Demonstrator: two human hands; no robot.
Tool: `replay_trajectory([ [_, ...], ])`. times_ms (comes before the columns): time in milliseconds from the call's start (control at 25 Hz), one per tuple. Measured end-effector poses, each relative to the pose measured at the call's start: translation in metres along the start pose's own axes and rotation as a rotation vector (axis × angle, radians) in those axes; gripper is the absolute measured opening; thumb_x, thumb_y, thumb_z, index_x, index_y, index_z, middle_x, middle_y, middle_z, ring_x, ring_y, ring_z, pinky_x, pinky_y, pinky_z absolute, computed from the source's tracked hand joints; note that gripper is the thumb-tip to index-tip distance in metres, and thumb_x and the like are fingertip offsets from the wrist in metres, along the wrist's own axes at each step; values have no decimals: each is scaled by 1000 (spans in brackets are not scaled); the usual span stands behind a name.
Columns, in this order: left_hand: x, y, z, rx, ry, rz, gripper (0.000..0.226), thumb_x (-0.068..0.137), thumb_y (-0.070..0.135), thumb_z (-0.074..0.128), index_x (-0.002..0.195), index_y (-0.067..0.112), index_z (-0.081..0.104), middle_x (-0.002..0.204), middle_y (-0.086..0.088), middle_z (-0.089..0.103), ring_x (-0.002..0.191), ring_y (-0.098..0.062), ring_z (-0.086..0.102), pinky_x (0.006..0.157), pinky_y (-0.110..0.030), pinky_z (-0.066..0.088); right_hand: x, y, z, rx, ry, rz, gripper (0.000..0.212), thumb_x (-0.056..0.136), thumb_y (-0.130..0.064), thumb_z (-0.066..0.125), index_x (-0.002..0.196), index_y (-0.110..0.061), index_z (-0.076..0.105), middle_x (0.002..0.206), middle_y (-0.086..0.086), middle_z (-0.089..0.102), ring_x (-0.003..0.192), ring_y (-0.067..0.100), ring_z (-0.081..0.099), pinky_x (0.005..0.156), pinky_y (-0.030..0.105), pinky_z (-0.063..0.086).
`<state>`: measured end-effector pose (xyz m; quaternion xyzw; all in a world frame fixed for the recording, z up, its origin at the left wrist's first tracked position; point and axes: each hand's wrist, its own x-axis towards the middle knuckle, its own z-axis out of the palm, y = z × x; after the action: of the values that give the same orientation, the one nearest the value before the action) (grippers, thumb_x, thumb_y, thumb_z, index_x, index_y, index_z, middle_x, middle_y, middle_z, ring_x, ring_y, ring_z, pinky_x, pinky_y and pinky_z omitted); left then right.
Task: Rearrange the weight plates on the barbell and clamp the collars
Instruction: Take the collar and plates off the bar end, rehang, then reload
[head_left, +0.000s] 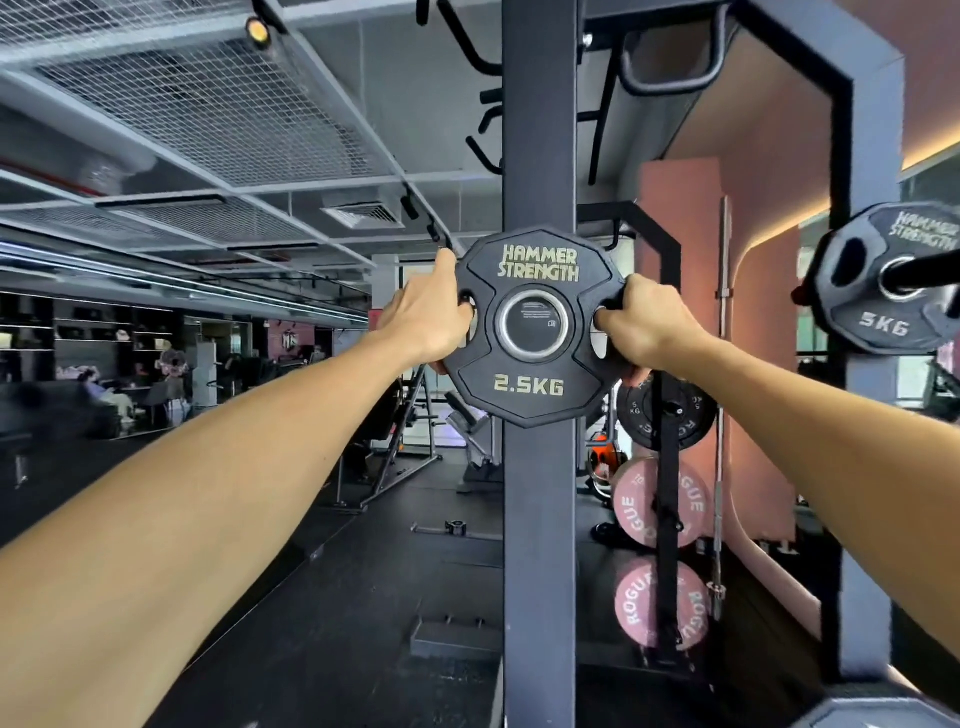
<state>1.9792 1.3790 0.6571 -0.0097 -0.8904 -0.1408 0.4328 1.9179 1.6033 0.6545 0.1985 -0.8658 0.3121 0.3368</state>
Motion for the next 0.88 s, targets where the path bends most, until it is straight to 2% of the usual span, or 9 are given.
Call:
replay_trajectory([
  [40, 6, -9, 9, 16, -13, 9, 35, 96, 14, 46, 129, 12, 34, 71, -7, 54, 61, -21, 51, 51, -33, 33, 7, 4, 14, 1, -4, 9, 17, 84, -21, 47, 86, -5, 53, 85, 19, 66, 57, 38, 65, 59, 45, 58],
  [160, 19, -31, 27, 22, -28, 24, 35, 97, 16, 47, 129, 11, 33, 77, -10, 54, 63, -24, 52, 51, -34, 35, 18, 7, 42, 54, -56, 23, 16, 86, -18, 45, 83, -4, 52, 78, 17, 62, 40, 36, 63, 43, 46, 56],
  [240, 21, -41, 36, -12, -51, 37, 36, 98, 15, 48, 131, 11, 33, 74, -10, 51, 62, -25, 51, 53, -35, 36, 20, 9, 51, 41, -48, 18, 17, 86, -19, 45, 83, -4, 52, 78, 17, 63, 46, 38, 64, 52, 48, 58],
  [360, 11, -56, 46, -40, -51, 48, 37, 98, 15, 48, 132, 11, 34, 71, -8, 50, 60, -24, 51, 53, -34, 36, 12, 11, 67, -25, -1, 19, 19, 86, -21, 48, 94, -5, 52, 89, 14, 64, 74, 38, 64, 72, 47, 57],
  [520, -36, -70, 50, -46, -73, 46, 39, 98, 17, 49, 134, 11, 34, 76, -9, 55, 66, -25, 55, 57, -35, 39, -34, 11, 85, -13, -27, 20, 19, 84, -18, 48, 94, -3, 54, 89, 17, 63, 77, 42, 63, 71, 53, 56],
  [640, -88, -83, 57, -47, -79, 51, 40, 97, 18, 49, 133, 10, 35, 78, -10, 57, 69, -27, 56, 60, -38, 43, -83, 14, 105, -26, 1, 28, 23, 84, -20, 49, 100, -4, 54, 98, 17, 63, 83, 39, 62, 74, 46, 56],
  [720, -131, -96, 69, -55, -75, 55, 41, 96, 17, 50, 134, 11, 35, 81, -11, 59, 71, -28, 58, 63, -41, 48, -123, 19, 125, -55, 11, 4, 19, 84, -18, 50, 95, -4, 58, 93, 15, 64, 81, 35, 60, 70, 36, 52],
  [800, -174, -111, 85, -44, -74, 55, 42, 95, 17, 50, 134, 12, 35, 85, -12, 60, 77, -32, 60, 71, -45, 52, -164, 26, 150, -52, -6, -10, 15, 84, -15, 50, 85, -2, 59, 81, 14, 64, 69, 31, 58, 54, 29, 45],
  [880, -213, -124, 104, -32, -57, 45, 41, 95, 18, 49, 133, 12, 35, 83, -10, 58, 75, -30, 58, 71, -43, 50, -201, 37, 174, -40, -13, 2, 12, 84, -14, 50, 79, -5, 56, 72, 10, 60, 61, 27, 56, 47, 26, 40],
])
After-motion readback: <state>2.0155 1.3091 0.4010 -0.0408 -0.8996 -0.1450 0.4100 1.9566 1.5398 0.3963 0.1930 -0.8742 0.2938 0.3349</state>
